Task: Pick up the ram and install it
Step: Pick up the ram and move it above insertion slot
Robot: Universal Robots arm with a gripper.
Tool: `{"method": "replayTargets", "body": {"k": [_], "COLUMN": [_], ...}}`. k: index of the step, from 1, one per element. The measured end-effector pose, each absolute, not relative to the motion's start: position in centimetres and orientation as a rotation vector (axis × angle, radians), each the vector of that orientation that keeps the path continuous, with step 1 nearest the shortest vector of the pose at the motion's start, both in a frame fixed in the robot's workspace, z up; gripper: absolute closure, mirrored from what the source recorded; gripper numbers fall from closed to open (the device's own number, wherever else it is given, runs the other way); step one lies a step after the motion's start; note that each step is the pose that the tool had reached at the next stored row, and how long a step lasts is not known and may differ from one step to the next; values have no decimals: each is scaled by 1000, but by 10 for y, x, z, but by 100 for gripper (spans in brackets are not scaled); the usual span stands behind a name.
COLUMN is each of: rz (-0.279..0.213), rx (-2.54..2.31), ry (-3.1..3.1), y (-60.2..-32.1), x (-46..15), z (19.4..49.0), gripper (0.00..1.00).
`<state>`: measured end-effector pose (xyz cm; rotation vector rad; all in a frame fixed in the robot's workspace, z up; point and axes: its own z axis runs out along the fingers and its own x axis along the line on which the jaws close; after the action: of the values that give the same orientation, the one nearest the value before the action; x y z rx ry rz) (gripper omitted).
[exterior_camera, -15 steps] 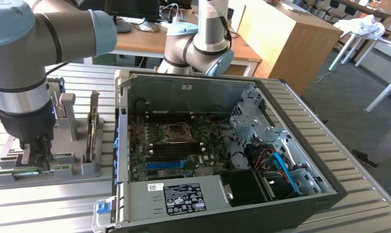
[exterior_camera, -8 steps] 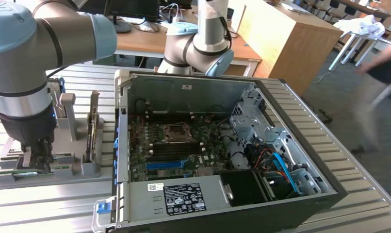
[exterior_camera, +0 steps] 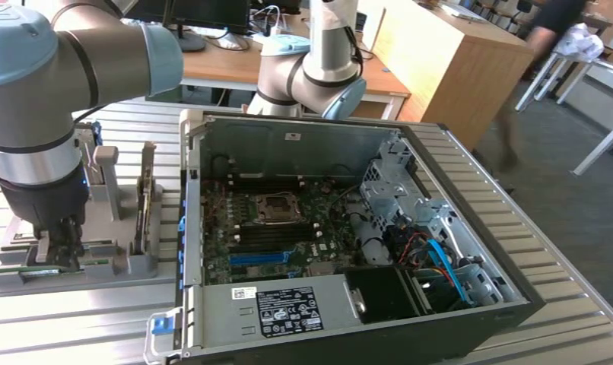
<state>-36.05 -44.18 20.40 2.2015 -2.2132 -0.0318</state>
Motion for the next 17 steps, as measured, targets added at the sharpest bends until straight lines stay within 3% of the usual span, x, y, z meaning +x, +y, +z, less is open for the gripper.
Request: {"method": "replayTargets", "body": {"k": [17], "rz": [-32], "rx": [2202], "ry": [-2213], "y": [-442], "x": [-360], "z": [201], "gripper": [69]}}
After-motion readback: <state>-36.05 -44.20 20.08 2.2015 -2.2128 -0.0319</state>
